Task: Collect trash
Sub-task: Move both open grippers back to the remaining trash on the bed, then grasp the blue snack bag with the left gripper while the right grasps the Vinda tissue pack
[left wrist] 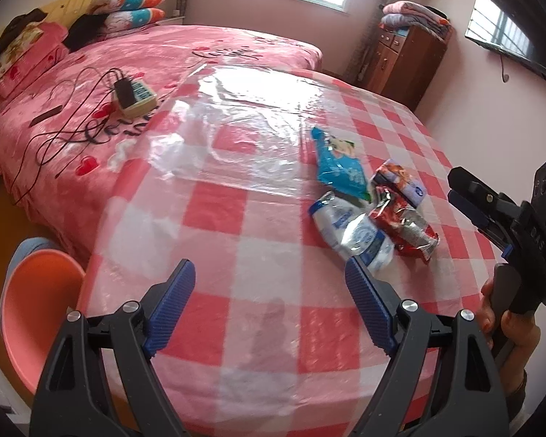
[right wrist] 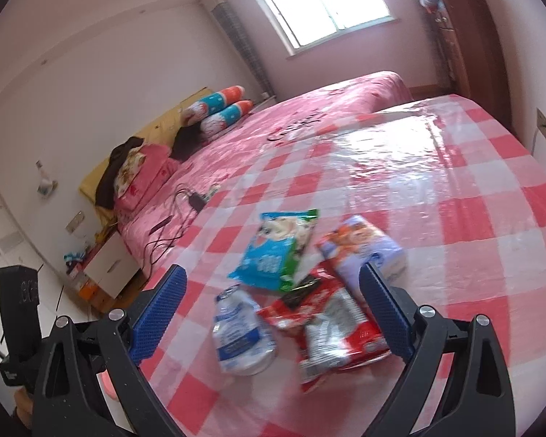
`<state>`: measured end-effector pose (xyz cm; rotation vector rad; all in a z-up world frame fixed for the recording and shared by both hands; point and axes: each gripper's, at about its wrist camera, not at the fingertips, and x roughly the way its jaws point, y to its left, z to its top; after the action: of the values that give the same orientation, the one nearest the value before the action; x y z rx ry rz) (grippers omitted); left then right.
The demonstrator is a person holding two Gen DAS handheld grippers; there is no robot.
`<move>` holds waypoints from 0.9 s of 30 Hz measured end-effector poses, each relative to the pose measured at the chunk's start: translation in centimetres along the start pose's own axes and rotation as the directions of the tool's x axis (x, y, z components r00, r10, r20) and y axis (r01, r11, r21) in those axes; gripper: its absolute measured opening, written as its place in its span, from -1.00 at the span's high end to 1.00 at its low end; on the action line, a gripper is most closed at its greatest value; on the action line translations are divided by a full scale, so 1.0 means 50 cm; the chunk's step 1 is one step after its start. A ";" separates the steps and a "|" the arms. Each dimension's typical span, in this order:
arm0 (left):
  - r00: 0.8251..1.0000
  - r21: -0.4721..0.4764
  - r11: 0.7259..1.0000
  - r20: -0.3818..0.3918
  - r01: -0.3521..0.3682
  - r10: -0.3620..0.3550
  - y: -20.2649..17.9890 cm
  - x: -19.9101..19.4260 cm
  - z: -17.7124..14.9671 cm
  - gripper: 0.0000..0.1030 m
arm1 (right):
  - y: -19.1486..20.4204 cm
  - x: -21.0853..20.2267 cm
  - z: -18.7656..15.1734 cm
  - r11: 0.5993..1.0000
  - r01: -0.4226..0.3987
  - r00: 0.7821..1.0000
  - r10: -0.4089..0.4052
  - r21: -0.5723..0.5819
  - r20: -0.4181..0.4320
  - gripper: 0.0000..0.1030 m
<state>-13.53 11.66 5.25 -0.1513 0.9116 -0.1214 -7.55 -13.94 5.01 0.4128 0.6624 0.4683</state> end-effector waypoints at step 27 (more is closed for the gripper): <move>0.998 0.194 0.981 -0.070 0.006 0.008 -0.180 0.188 0.147 -0.65 | -0.138 0.073 0.040 0.996 0.084 0.985 -0.076 0.043 -0.153 -0.83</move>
<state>-2.35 1.81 4.00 0.0349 0.9647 -0.2146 -1.79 -18.05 1.21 0.3988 0.8354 0.4100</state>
